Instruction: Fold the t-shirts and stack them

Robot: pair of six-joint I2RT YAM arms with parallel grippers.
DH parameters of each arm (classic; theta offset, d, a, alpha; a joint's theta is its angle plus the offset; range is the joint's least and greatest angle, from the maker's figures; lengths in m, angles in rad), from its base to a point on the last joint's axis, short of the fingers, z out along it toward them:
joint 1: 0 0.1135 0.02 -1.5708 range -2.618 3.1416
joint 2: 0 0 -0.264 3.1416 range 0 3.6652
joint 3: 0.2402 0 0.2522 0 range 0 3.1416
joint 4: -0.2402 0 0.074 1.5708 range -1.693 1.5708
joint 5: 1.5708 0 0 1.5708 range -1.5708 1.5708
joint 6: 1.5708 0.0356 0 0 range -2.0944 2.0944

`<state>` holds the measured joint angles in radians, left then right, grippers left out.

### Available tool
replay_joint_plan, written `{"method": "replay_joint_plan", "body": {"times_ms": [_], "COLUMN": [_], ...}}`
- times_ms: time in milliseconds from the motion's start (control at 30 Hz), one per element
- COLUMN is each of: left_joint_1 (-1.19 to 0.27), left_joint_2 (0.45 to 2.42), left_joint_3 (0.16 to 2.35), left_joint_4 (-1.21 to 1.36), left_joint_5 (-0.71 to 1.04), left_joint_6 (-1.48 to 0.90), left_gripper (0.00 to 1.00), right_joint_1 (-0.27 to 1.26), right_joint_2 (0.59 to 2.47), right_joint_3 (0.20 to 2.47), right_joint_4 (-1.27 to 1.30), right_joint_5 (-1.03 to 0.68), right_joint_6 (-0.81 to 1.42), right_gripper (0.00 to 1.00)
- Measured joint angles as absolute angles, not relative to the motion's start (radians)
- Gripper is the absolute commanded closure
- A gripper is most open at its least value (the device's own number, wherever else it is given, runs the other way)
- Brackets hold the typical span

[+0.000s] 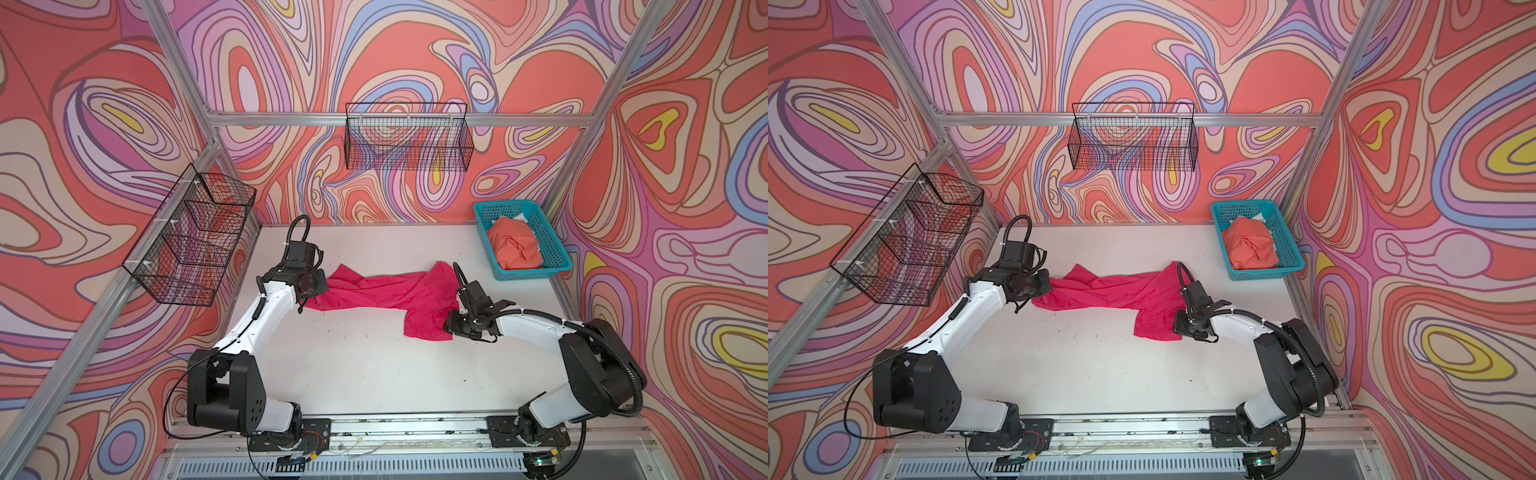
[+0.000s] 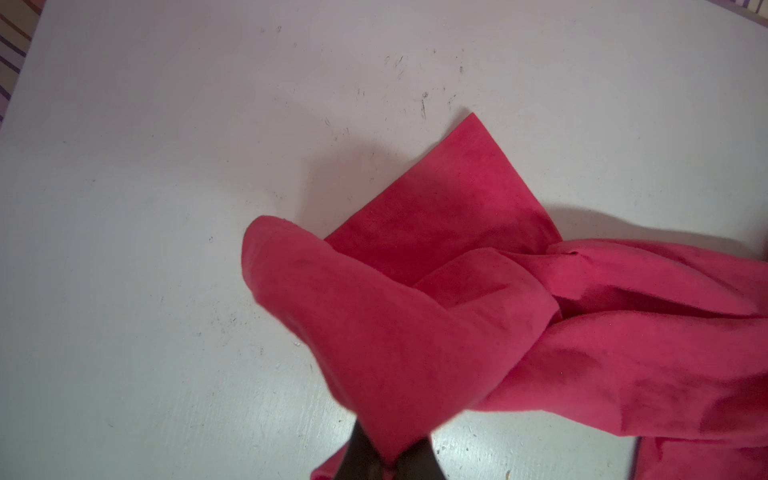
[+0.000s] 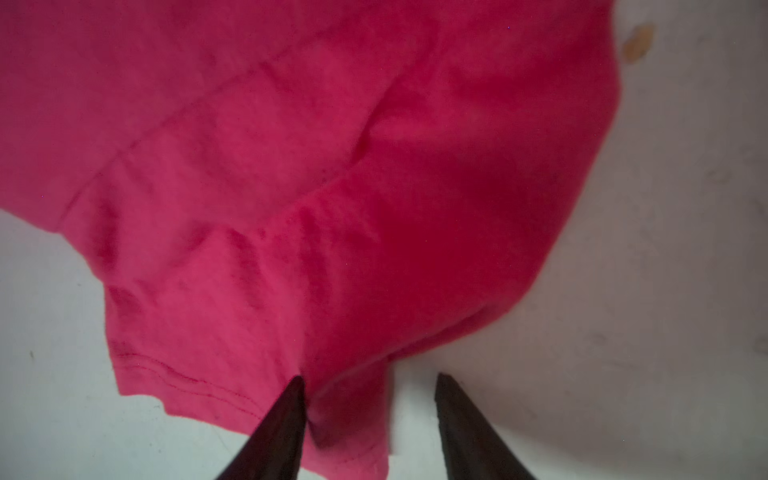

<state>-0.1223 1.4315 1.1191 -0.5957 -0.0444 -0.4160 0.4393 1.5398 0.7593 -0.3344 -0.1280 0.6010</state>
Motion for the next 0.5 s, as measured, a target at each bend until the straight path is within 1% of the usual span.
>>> {"method": "replay_joint_plan", "body": {"times_ms": [133,167,267,367,500], "left_joint_1": [-0.122,-0.122,-0.122,-0.122,-0.122], "left_joint_2": [1.431,1.431,1.428,1.406,1.357], "left_joint_3": [1.119,1.119,1.117,1.103,1.07], "left_joint_4": [-0.594,-0.594,-0.594,-0.597,-0.619], "left_joint_5": [-0.041,-0.039,-0.033,-0.021,0.01], "left_joint_6": [-0.421,-0.422,-0.424,-0.435,-0.464], "left_gripper": [1.0,1.0,1.0,1.0,1.0], "right_joint_1": [0.461,0.463,0.466,0.466,0.466], "right_joint_2": [1.573,1.573,1.522,1.36,1.142], "right_joint_3": [0.753,0.748,0.735,0.758,0.899], "right_joint_4": [-0.26,-0.256,-0.314,-0.448,-0.645], "right_joint_5": [-0.138,-0.14,-0.134,-0.092,-0.019], "right_joint_6": [0.627,0.639,0.65,0.66,0.674], "right_gripper": [0.99,1.0,1.0,1.0,1.0]}}
